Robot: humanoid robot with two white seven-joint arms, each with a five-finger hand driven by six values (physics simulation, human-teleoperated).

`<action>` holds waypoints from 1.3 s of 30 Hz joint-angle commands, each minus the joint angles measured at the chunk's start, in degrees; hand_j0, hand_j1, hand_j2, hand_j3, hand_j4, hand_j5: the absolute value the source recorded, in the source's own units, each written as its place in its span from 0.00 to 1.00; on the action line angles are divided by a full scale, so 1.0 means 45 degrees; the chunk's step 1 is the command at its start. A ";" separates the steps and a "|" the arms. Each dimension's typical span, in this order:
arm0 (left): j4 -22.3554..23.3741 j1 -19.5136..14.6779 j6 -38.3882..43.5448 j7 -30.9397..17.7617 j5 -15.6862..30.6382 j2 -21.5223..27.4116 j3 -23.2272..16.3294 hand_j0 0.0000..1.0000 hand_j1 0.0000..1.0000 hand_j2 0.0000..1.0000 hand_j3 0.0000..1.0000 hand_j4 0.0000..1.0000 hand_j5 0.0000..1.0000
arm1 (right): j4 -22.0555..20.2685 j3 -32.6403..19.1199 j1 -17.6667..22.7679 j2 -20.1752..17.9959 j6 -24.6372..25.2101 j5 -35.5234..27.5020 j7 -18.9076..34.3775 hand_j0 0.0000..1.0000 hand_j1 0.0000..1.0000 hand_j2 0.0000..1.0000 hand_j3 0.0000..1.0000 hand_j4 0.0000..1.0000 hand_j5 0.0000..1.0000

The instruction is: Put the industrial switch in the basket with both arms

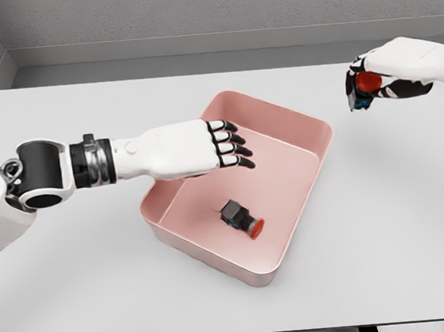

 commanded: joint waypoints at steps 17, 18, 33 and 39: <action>0.0106 0.0254 0.0022 0.0069 0.2919 0.3218 0.1395 1.00 1.00 1.00 1.00 1.00 1.00 | -0.0548 0.1925 -0.1231 0.1366 -0.1245 -0.0034 -0.0001 0.52 0.52 0.52 0.52 0.52 0.52; 0.0282 0.0254 0.0022 0.0069 0.2919 0.3335 0.1395 1.00 1.00 1.00 1.00 1.00 1.00 | -0.0548 0.1964 -0.1250 0.1385 -0.1694 -0.0034 -0.0001 0.52 0.52 0.52 0.52 0.52 0.52; 0.1805 0.0801 0.0022 0.0089 0.3760 0.4761 0.1610 1.00 1.00 1.00 1.00 1.00 1.00 | -0.0548 0.3214 -0.1816 0.2167 -0.2984 -0.0034 -0.0001 0.92 0.92 0.92 0.92 0.92 0.92; 0.2313 0.0879 0.0022 0.0089 0.3779 0.4878 0.1610 1.00 1.00 1.00 1.00 1.00 1.00 | -0.0548 0.3214 -0.1895 0.2205 -0.2965 -0.0034 -0.0001 1.00 1.00 1.00 1.00 1.00 1.00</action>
